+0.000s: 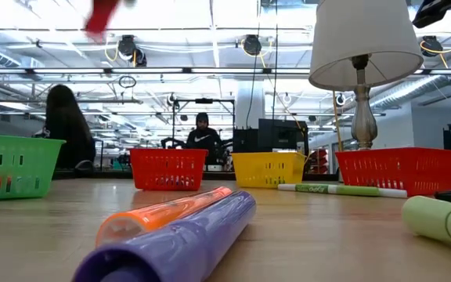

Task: Pick & Place Markers
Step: Put the large pink highlighter pen into the green bin, then put the green marker pen into the left red bin

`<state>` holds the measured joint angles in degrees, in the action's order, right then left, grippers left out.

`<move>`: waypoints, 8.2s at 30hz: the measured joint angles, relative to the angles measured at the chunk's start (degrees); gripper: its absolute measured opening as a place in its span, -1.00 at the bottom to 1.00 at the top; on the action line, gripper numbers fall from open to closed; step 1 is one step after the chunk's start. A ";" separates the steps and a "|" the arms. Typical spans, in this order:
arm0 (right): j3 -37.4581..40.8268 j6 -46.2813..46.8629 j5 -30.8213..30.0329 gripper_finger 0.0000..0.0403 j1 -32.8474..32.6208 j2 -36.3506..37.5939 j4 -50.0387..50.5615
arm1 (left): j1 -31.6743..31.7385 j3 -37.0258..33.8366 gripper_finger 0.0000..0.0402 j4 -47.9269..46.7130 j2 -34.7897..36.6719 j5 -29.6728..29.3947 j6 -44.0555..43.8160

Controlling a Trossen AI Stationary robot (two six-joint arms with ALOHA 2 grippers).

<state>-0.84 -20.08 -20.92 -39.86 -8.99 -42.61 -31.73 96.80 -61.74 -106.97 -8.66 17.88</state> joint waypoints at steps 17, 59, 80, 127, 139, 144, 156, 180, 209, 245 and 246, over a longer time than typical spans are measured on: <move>0.00 3.06 -0.01 -1.00 0.00 0.02 1.79 | -12.69 -6.63 -0.72 -3.72 34.02 -20.35 -32.67; 0.02 0.31 -0.41 -1.00 0.02 0.02 5.48 | -5.02 -57.17 -0.72 10.87 42.54 -5.07 -35.99; -0.02 -1.63 -4.82 -1.00 0.04 -0.02 8.39 | -6.00 -54.33 0.10 17.34 44.59 -11.63 -37.63; 0.00 1.21 -9.31 -1.00 2.82 -6.33 10.68 | 3.90 -95.80 -0.98 77.17 87.97 -18.37 -15.56; -10.37 7.63 -9.41 -1.00 5.05 -26.14 9.87 | 5.47 -95.81 -0.92 75.70 87.96 -17.00 -19.55; -25.18 18.64 -13.74 -1.00 5.08 -45.49 26.55 | 5.47 -95.79 -0.90 75.80 87.92 -17.31 -19.71; -68.23 40.69 -3.48 -1.00 15.27 -84.63 77.78 | 5.47 -95.79 -0.90 76.83 87.92 -17.36 -19.69; -71.82 47.43 6.14 -0.33 26.54 -92.15 78.88 | 5.47 -95.79 -0.89 78.10 87.90 -17.31 -22.68; -58.37 46.14 11.18 -0.16 33.92 -92.14 67.23 | 5.47 -95.79 -0.89 77.71 87.85 -17.31 -22.11; -57.40 37.84 16.69 -0.58 27.73 -92.17 50.82 | 5.47 -95.77 -0.89 77.77 87.85 -17.36 -22.25; -57.40 38.76 16.71 -0.58 27.71 -92.17 50.13 | 5.47 -95.77 -0.89 77.77 87.85 -17.36 -22.26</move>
<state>-58.24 18.68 -4.21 -12.14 -101.16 7.52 -26.26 1.04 16.03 -19.11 -26.02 -4.38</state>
